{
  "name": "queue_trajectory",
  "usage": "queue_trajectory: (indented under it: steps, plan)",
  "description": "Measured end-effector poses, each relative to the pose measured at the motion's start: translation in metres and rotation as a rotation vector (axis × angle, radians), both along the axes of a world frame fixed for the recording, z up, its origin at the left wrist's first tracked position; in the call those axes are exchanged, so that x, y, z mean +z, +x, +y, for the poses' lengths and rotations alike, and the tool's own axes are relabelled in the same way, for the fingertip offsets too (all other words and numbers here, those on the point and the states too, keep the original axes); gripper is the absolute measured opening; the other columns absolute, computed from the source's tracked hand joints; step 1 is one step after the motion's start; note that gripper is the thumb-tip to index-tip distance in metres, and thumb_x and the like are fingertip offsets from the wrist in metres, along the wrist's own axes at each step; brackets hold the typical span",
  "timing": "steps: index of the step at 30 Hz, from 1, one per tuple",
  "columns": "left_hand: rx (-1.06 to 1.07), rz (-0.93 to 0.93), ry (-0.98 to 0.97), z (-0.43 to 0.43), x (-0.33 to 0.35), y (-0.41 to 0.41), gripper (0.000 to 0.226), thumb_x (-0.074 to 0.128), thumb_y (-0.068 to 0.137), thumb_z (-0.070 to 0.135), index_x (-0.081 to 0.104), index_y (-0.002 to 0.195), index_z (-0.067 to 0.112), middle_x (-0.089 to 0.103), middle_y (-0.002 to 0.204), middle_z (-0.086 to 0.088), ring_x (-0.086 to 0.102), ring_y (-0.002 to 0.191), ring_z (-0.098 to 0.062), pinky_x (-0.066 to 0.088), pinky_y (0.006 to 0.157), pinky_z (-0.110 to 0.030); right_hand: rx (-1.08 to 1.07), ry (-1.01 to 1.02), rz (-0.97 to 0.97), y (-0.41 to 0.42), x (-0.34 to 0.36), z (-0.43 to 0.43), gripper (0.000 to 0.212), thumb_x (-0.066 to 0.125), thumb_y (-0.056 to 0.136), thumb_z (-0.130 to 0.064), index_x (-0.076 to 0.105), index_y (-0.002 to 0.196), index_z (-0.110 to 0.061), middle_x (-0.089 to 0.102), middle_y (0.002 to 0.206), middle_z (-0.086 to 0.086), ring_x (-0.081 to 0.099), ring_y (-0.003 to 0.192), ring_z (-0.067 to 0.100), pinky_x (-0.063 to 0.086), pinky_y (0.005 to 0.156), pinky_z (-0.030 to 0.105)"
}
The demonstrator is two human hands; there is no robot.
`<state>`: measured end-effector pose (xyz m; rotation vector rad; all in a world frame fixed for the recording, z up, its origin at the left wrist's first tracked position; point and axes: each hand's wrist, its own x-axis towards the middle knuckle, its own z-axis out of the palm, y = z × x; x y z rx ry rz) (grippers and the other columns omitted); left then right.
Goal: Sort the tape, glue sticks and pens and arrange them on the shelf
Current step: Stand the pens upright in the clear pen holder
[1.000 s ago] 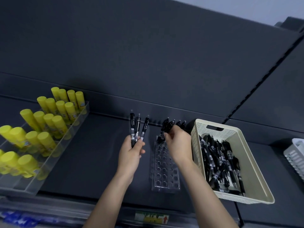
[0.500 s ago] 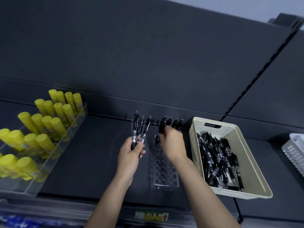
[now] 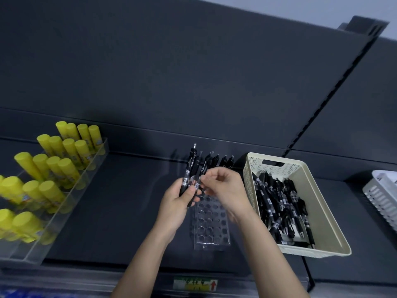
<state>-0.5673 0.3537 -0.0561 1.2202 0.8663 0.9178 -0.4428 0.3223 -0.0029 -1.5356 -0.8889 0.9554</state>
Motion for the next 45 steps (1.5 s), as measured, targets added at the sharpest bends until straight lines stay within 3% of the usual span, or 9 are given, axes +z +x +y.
queue_trajectory:
  steps: [7, 12, 18, 22, 27, 35, 40, 42, 45]
  plan:
    - [0.078, 0.068, 0.031, 0.002, -0.003, 0.002, 0.014, 0.054, 0.096, 0.015, 0.065, 0.093, 0.023, 0.069, 0.079, 0.011, 0.063, 0.069, 0.002, 0.048, 0.062, -0.014, -0.079, 0.078, 0.005, 0.006, -0.005, -0.003, 0.018, 0.059, 0.085, 0.005, 0.053, 0.072, -0.006, 0.058, 0.068, 0.006, 0.056, 0.060, 0.011, 0.049, 0.056, 0.022]
    - [0.223, 0.104, -0.082, 0.011, -0.012, -0.008, 0.016, 0.051, 0.097, 0.015, 0.064, 0.096, 0.024, 0.066, 0.085, 0.005, 0.060, 0.065, 0.002, 0.046, 0.064, -0.020, -0.352, 0.059, -0.564, 0.026, -0.011, 0.006, 0.009, 0.064, 0.085, -0.009, 0.057, 0.080, -0.011, 0.058, 0.067, -0.007, 0.054, 0.064, 0.011, 0.042, 0.060, 0.019]
    - [0.215, 0.093, -0.122, 0.010, -0.014, -0.006, 0.021, 0.050, 0.097, 0.009, 0.063, 0.100, 0.026, 0.065, 0.093, 0.002, 0.063, 0.076, -0.003, 0.048, 0.066, -0.018, -0.304, 0.035, -0.711, 0.021, -0.031, 0.011, 0.002, 0.063, 0.087, -0.011, 0.062, 0.086, -0.009, 0.065, 0.077, 0.001, 0.060, 0.071, 0.017, 0.047, 0.070, 0.026]
    - [0.235, 0.091, -0.090, 0.010, -0.015, -0.010, 0.026, 0.051, 0.097, 0.008, 0.064, 0.098, 0.031, 0.064, 0.090, 0.007, 0.062, 0.076, -0.001, 0.049, 0.068, -0.017, -0.268, -0.014, -0.747, 0.023, -0.038, 0.014, 0.005, 0.063, 0.087, -0.012, 0.061, 0.085, -0.008, 0.066, 0.078, 0.003, 0.060, 0.071, 0.019, 0.049, 0.069, 0.028]
    - [0.245, 0.103, -0.078, 0.009, -0.015, -0.010, 0.015, 0.054, 0.095, 0.010, 0.065, 0.095, 0.021, 0.065, 0.086, 0.006, 0.062, 0.067, 0.005, 0.048, 0.059, -0.015, -0.190, -0.093, -0.785, 0.021, -0.042, 0.019, 0.008, 0.059, 0.090, -0.015, 0.058, 0.086, -0.009, 0.064, 0.079, 0.003, 0.058, 0.070, 0.018, 0.040, 0.062, 0.024]
    - [0.272, 0.051, -0.073, 0.006, -0.011, -0.012, 0.013, 0.054, 0.096, 0.018, 0.065, 0.096, 0.025, 0.071, 0.084, 0.009, 0.062, 0.068, 0.002, 0.047, 0.065, -0.021, -0.140, -0.075, -0.910, 0.020, -0.041, 0.016, 0.011, 0.056, 0.090, -0.013, 0.052, 0.081, -0.009, 0.061, 0.077, 0.005, 0.055, 0.067, 0.022, 0.039, 0.058, 0.029]
    - [0.256, -0.011, -0.069, 0.001, -0.006, -0.013, 0.014, 0.053, 0.097, 0.019, 0.066, 0.092, 0.020, 0.068, 0.077, 0.009, 0.055, 0.060, -0.002, 0.043, 0.058, -0.022, -0.083, -0.088, -0.986, 0.018, -0.038, 0.014, 0.009, 0.056, 0.090, -0.012, 0.052, 0.082, -0.010, 0.063, 0.083, 0.009, 0.060, 0.074, 0.029, 0.044, 0.060, 0.032]
    - [0.233, -0.053, -0.065, 0.000, -0.004, -0.013, 0.016, 0.053, 0.096, 0.018, 0.066, 0.088, 0.018, 0.065, 0.074, 0.005, 0.053, 0.060, -0.004, 0.041, 0.056, -0.023, -0.123, -0.107, -0.949, 0.021, -0.034, 0.010, 0.009, 0.061, 0.089, -0.018, 0.058, 0.087, -0.009, 0.066, 0.086, 0.007, 0.062, 0.079, 0.027, 0.048, 0.065, 0.033]
    - [0.170, -0.072, -0.020, -0.002, 0.000, -0.009, 0.017, 0.052, 0.097, 0.017, 0.066, 0.087, 0.019, 0.064, 0.072, 0.002, 0.052, 0.060, -0.007, 0.040, 0.053, -0.021, -0.158, -0.012, -0.690, 0.015, -0.022, 0.002, 0.013, 0.068, 0.085, -0.027, 0.066, 0.090, -0.015, 0.068, 0.080, -0.006, 0.062, 0.074, 0.008, 0.050, 0.070, 0.025]
